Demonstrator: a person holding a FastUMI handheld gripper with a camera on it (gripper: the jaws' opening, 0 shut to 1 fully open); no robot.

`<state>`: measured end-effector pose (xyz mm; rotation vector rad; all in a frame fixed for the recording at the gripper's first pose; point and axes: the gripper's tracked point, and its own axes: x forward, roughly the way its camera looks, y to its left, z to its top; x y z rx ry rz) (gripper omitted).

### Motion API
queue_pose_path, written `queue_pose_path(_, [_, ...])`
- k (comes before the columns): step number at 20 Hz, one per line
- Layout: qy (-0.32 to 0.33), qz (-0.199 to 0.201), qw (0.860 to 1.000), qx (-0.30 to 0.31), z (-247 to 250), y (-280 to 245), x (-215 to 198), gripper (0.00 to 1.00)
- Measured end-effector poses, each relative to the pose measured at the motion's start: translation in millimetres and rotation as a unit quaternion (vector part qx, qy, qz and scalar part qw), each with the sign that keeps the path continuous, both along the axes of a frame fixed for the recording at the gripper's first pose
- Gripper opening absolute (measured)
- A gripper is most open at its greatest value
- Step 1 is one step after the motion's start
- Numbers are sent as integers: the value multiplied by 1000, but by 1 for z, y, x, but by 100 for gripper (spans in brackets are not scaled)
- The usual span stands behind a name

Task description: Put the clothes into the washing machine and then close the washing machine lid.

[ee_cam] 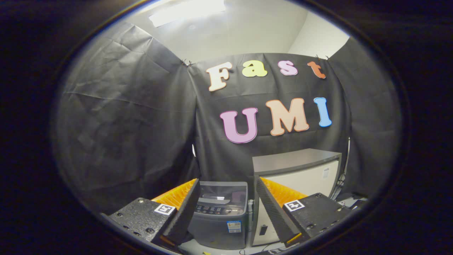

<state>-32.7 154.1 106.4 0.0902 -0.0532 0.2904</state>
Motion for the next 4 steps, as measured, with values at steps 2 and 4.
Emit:
queue_pose_path(2, [-1, 1, 1000, 0, 1, 1, 1, 96])
queue_pose_path(4, [2, -4, 1000, -13, -1, 1, 4, 96])
